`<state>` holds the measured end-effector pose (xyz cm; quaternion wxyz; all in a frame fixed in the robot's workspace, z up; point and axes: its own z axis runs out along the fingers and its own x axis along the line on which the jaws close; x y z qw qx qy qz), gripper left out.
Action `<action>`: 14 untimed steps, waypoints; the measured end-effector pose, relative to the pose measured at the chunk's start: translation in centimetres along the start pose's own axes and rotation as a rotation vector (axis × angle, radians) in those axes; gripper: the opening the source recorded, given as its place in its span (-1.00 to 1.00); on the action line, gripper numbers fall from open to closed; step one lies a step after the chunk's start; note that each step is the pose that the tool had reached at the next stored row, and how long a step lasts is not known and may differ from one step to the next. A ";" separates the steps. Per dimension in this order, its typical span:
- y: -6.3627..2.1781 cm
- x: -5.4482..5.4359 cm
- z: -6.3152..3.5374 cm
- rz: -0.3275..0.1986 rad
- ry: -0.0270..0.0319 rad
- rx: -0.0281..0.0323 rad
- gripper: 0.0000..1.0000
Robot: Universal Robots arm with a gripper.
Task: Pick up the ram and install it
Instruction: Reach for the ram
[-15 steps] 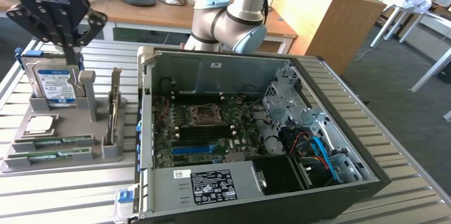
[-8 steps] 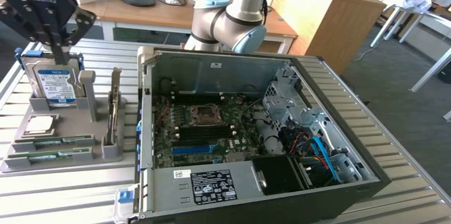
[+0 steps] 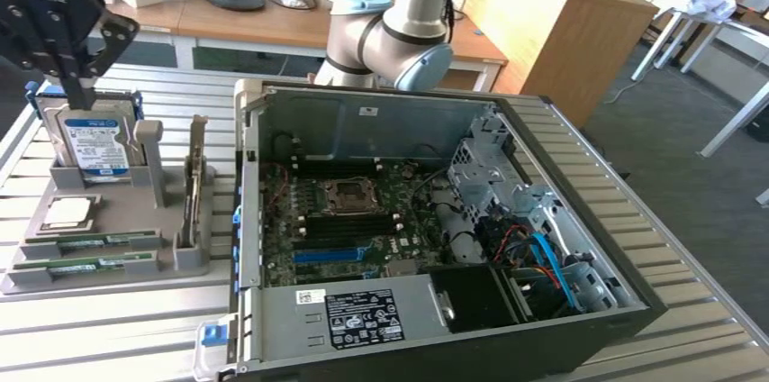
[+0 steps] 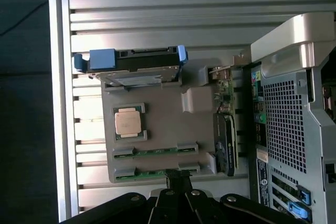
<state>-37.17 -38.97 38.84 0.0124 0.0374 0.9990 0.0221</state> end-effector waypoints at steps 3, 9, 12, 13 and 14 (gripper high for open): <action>-0.01 0.1 0.01 0.000 0.0000 0.0000 -0.80; -0.10 0.1 0.00 0.000 0.0002 0.0001 -0.80; -0.74 0.3 -0.03 0.000 0.0001 0.0000 -0.80; -1.01 0.3 -0.04 0.000 0.0000 0.0000 -0.80; -1.29 0.4 -0.05 0.000 0.0000 0.0000 -0.80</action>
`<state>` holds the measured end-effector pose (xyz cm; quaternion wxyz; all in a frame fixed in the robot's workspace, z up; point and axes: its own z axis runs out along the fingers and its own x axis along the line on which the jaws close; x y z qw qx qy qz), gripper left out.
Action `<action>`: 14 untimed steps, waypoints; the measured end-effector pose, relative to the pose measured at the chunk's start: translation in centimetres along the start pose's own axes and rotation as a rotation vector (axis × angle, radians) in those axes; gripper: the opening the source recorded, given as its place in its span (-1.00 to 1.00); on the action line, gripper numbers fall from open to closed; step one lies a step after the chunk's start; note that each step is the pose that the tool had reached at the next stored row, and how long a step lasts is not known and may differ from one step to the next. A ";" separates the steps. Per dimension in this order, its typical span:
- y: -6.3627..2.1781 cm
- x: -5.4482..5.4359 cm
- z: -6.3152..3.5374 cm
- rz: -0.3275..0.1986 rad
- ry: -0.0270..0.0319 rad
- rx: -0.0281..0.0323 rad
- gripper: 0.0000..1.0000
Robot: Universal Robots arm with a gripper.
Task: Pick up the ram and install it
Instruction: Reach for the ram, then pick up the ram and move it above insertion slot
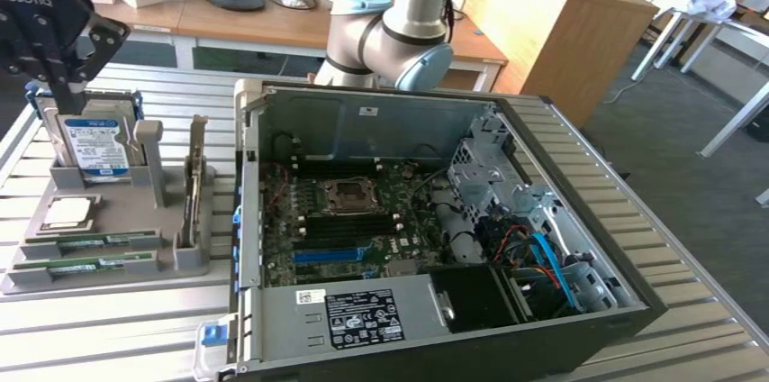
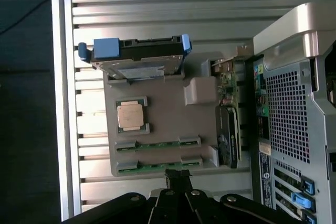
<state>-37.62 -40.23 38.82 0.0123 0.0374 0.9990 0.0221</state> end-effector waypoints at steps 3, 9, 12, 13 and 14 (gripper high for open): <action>-0.74 0.0 -0.03 0.000 0.0000 0.0000 -0.80; -1.60 0.0 -0.05 0.000 0.0000 -0.0001 -0.80; -1.60 0.0 -0.05 0.000 0.0000 0.0000 -0.80; -1.60 0.0 -0.06 0.000 0.0000 0.0000 -0.80; -1.60 0.0 -0.05 0.000 0.0000 0.0000 -0.80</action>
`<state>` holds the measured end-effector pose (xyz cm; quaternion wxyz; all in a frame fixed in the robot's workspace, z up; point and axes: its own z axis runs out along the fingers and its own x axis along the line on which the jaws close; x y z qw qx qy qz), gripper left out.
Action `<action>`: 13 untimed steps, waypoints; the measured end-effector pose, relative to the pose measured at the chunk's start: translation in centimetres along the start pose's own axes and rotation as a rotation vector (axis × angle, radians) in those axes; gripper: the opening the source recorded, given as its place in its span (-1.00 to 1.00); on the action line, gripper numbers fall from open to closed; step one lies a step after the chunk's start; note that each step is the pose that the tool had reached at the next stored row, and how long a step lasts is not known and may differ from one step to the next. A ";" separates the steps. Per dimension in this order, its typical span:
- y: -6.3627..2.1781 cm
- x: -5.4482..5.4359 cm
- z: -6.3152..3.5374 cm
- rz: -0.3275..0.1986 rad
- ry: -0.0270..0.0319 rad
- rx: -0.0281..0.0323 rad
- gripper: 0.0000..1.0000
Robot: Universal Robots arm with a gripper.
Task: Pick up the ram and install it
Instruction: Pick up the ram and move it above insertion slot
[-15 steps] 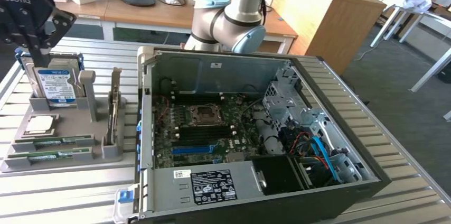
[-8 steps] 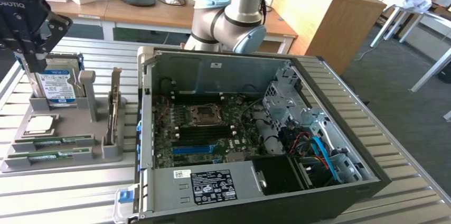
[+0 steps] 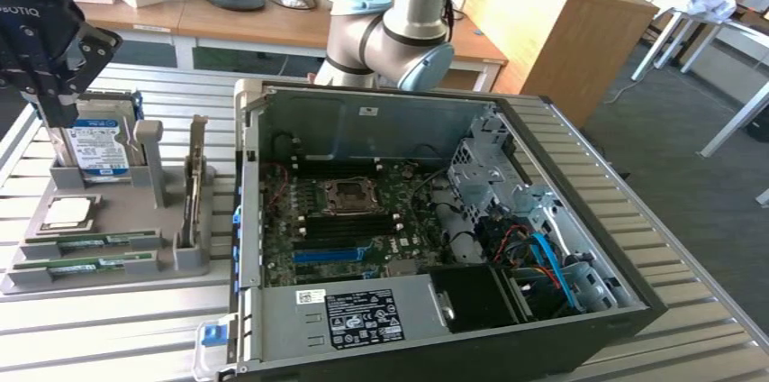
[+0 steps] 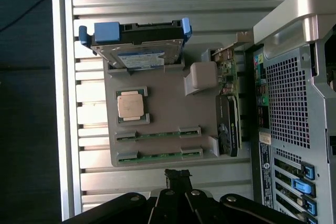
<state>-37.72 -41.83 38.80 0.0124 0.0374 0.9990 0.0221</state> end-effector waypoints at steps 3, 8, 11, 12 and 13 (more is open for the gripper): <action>0.00 0.0 0.00 0.000 0.0000 0.0000 -0.80; 0.00 0.0 0.00 0.000 0.0000 0.0000 -0.80; 0.00 0.0 0.00 -0.001 0.0001 0.0000 -0.80; 0.00 0.0 0.00 -0.003 0.0001 -0.0001 -0.80; 0.00 0.0 0.00 -0.010 0.0004 -0.0002 -0.80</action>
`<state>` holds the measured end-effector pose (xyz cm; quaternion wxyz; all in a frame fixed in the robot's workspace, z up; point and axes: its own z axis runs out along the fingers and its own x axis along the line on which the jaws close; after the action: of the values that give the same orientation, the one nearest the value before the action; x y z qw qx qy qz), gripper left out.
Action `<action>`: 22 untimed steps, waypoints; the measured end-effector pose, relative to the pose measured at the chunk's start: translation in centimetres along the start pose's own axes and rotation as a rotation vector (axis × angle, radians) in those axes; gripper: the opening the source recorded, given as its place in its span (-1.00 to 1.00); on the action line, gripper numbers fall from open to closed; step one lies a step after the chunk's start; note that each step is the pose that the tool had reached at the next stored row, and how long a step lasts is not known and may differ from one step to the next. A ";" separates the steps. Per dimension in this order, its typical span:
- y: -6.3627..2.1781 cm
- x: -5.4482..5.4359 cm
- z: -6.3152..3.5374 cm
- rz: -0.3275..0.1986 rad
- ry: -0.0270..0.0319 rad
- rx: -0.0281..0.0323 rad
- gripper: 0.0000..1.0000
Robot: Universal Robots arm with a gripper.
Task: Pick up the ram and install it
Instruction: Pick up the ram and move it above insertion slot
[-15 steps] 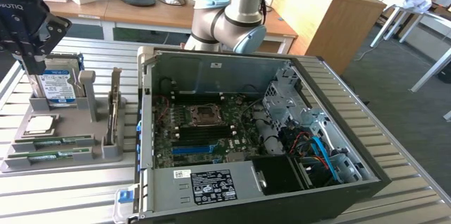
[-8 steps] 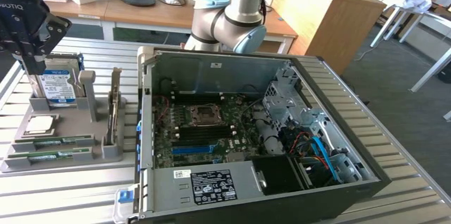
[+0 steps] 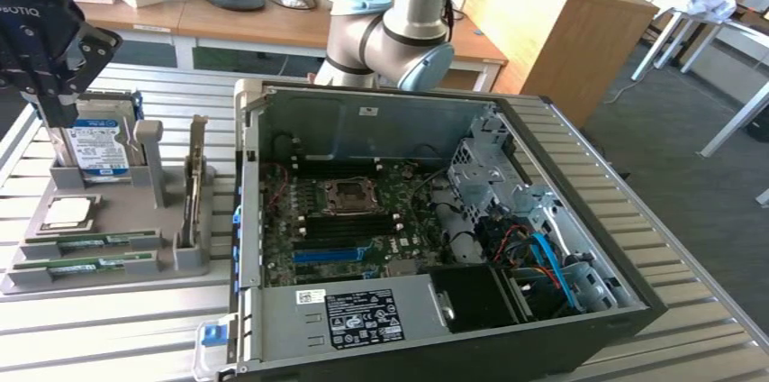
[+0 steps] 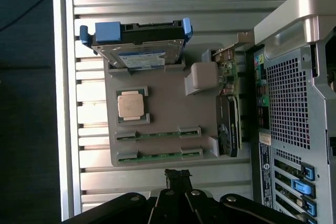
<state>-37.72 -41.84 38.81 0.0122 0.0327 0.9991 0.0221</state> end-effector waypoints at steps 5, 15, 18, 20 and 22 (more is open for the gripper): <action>0.00 0.0 0.00 -0.053 0.0024 -0.0012 -0.80; 0.00 0.0 0.05 -0.231 0.0105 -0.0054 -0.80; 0.00 0.0 0.07 -0.286 0.0129 -0.0066 -0.80; 0.00 0.0 0.08 -0.323 0.0146 -0.0075 -0.80; 0.00 0.0 0.10 -0.359 0.0162 -0.0083 -0.80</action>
<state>-37.72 -41.84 38.71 0.0081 -0.1463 0.9889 0.0240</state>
